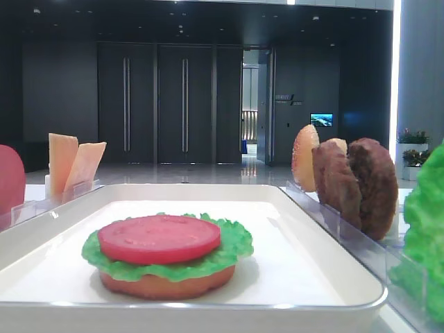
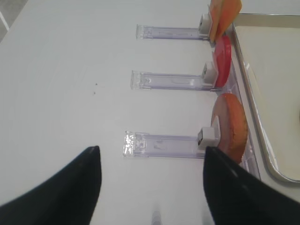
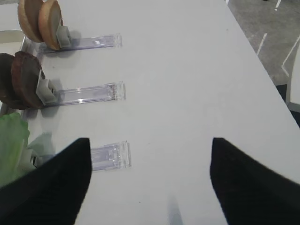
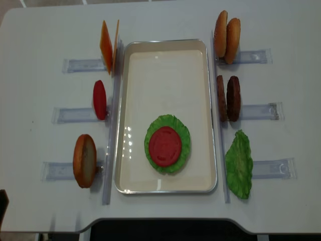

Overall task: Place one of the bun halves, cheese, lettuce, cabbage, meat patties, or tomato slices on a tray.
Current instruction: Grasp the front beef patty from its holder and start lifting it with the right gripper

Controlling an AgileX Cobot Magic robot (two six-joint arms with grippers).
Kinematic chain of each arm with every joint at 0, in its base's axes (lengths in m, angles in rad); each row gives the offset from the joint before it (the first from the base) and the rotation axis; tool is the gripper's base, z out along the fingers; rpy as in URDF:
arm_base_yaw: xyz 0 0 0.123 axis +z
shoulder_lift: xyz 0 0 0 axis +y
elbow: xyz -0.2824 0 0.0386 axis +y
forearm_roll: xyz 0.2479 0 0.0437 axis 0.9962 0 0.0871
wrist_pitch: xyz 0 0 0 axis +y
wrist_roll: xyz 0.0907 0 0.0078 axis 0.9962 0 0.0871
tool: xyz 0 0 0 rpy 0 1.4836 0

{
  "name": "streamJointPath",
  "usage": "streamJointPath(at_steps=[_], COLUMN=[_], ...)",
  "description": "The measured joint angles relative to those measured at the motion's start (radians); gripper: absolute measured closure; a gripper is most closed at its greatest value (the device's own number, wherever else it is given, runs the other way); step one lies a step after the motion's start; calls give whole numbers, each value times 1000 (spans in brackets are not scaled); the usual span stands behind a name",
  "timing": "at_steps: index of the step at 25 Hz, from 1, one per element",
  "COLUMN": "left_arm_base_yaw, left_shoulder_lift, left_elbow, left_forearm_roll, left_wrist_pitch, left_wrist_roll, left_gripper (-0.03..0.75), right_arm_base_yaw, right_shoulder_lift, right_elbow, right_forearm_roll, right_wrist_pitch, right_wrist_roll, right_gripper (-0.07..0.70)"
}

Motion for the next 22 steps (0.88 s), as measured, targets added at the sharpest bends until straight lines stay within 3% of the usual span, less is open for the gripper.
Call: streamJointPath(at_steps=[22], left_arm_base_yaw=[0], left_shoulder_lift=[0], left_elbow=[0], left_forearm_roll=[0], left_wrist_pitch=[0], left_wrist_roll=[0], left_gripper=[197], right_arm_base_yaw=[0], right_shoulder_lift=[0], right_elbow=[0], right_forearm_roll=[0], right_wrist_pitch=[0], right_wrist_roll=[3], right_gripper=[128])
